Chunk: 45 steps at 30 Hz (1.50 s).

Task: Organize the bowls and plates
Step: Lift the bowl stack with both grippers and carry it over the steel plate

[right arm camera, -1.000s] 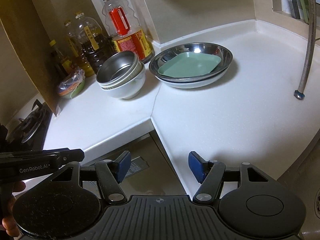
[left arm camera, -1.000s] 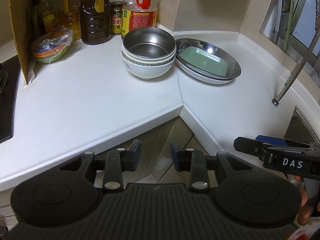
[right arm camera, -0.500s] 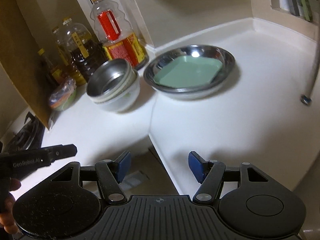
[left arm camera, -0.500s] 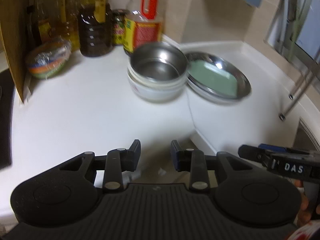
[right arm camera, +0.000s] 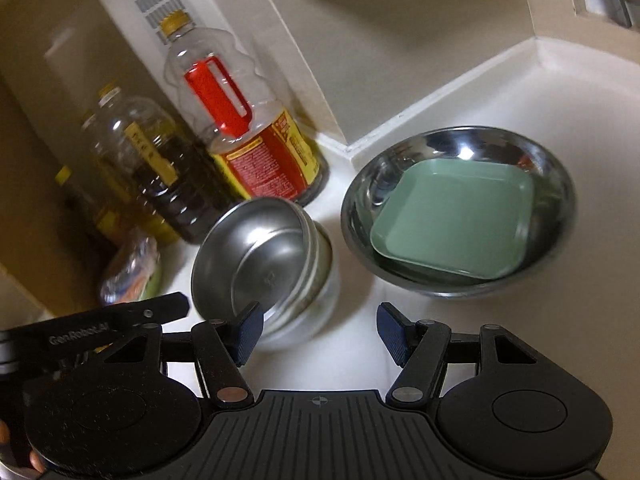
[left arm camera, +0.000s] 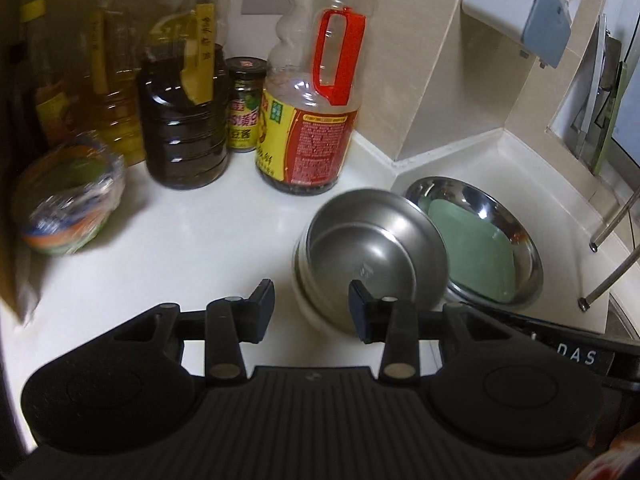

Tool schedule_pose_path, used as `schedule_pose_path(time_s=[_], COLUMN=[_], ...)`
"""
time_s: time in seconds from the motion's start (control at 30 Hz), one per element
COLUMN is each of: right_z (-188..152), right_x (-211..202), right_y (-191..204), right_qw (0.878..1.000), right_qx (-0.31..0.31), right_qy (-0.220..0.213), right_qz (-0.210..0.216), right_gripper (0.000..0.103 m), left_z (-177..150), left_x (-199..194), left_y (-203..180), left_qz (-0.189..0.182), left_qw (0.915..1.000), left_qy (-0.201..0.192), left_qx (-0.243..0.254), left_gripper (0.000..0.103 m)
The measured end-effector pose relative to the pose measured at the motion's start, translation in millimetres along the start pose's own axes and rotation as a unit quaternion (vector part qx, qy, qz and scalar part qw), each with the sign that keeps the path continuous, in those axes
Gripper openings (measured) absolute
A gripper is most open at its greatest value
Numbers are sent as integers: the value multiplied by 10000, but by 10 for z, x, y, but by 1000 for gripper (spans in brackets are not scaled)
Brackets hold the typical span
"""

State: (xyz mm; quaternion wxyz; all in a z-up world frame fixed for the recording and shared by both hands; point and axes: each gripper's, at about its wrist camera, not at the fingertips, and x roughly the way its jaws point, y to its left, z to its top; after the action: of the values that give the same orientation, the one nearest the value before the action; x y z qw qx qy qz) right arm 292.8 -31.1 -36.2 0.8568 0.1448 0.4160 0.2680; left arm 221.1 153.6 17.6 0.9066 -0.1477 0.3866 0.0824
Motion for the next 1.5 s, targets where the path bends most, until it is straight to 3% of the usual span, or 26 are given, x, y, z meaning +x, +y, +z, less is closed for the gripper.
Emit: schedule_pose_path(time_s=[0.27,0.47,0.77,1.0,1.23,1.5], right_z=[101,122,144,164,127,115], right_x=[386,569,709,714,739,749], right_y=[66,68,71,108,256,274], right_qw=[9996,9986,9972,9958,9922,9907], right_qx=[188,340,441,393,-51,45], right_qy=[78,154,163,18,-176,-245], right_qz=[-186,-384,-587,-823,-1232,-1338], right_gripper=[63,61,35,27,19,18], left_z=[209,268,258,243,149,165], left_x=[409,603,784,781,729,738], left_y=[92,117,156,115,27,44], left_qz=[-175,-277,-315,-219,87,152], left_qw=[9990,9976,9960,9953,9956,9965], left_qy=[337,531,721,646,467,395], left_qx=[219,351,433,690,811,719], left_gripper=[36,29,20,19,20,24])
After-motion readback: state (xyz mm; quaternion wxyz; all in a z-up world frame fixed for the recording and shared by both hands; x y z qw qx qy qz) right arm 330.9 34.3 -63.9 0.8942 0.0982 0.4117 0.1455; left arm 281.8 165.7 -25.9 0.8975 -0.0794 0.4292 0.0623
